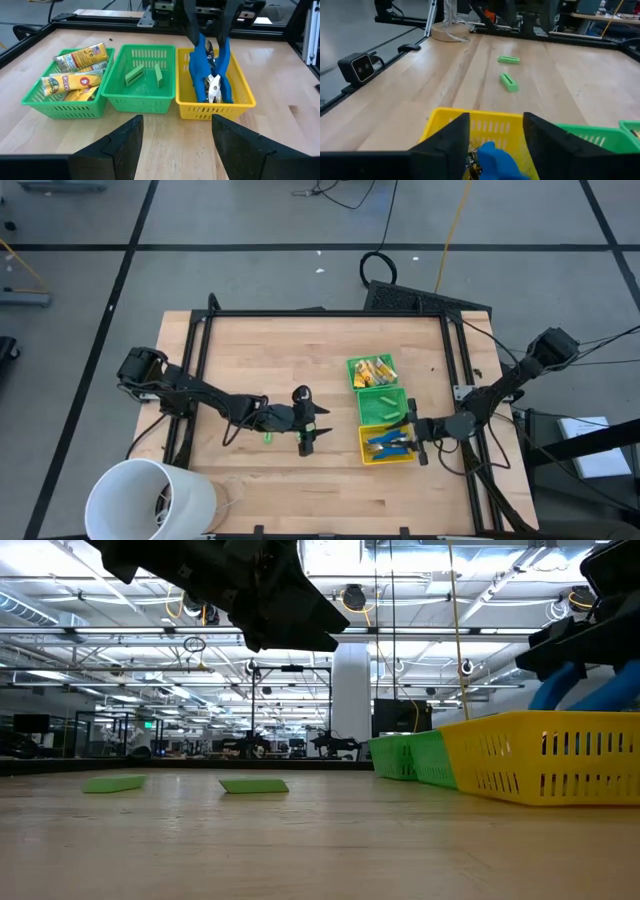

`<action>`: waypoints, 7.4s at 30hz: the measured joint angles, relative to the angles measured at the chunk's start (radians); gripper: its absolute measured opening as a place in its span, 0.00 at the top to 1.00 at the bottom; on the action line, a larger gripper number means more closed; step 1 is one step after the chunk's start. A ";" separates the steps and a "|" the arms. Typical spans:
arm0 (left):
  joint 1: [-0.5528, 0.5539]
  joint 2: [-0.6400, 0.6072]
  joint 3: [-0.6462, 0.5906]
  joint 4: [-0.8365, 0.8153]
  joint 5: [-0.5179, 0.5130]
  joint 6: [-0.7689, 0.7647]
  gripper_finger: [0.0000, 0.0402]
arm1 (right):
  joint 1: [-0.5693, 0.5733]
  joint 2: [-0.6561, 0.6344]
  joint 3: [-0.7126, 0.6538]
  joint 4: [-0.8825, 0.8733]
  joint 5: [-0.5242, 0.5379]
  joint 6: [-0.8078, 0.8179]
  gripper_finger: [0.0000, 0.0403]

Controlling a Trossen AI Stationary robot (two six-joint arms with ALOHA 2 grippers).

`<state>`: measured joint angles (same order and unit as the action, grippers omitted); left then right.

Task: Pick & Place School Supplies
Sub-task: Put the left green eraser into the bottom green bin

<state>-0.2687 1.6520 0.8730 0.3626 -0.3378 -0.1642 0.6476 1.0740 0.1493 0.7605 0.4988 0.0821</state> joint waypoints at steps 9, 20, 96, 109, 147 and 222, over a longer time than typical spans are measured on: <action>0.000 0.000 0.000 0.000 0.000 -0.006 0.40 | 0.007 0.000 0.000 0.182 -0.003 -0.054 0.51; 0.000 0.000 0.000 -0.010 0.000 -0.032 0.40 | 0.035 0.000 0.000 0.339 -0.005 -0.128 0.52; -0.088 -0.018 0.087 -1.019 0.259 -0.964 0.41 | 0.014 0.000 0.001 0.281 -0.002 -0.068 0.57; -0.126 -0.018 0.077 -1.118 0.077 -0.304 0.40 | 0.015 0.000 0.001 0.228 -0.003 -0.004 0.58; -0.078 -0.017 -0.085 -0.856 0.137 -0.265 0.78 | 0.015 0.000 0.001 0.229 -0.006 0.030 0.58; 0.068 -0.016 0.008 -0.054 -0.410 0.963 0.78 | -0.656 0.494 0.519 0.109 -0.347 0.351 0.34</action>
<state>-0.2008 1.6360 0.8806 0.3082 -0.7482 0.7991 -0.0086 1.5681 0.6685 0.8696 0.1520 0.4335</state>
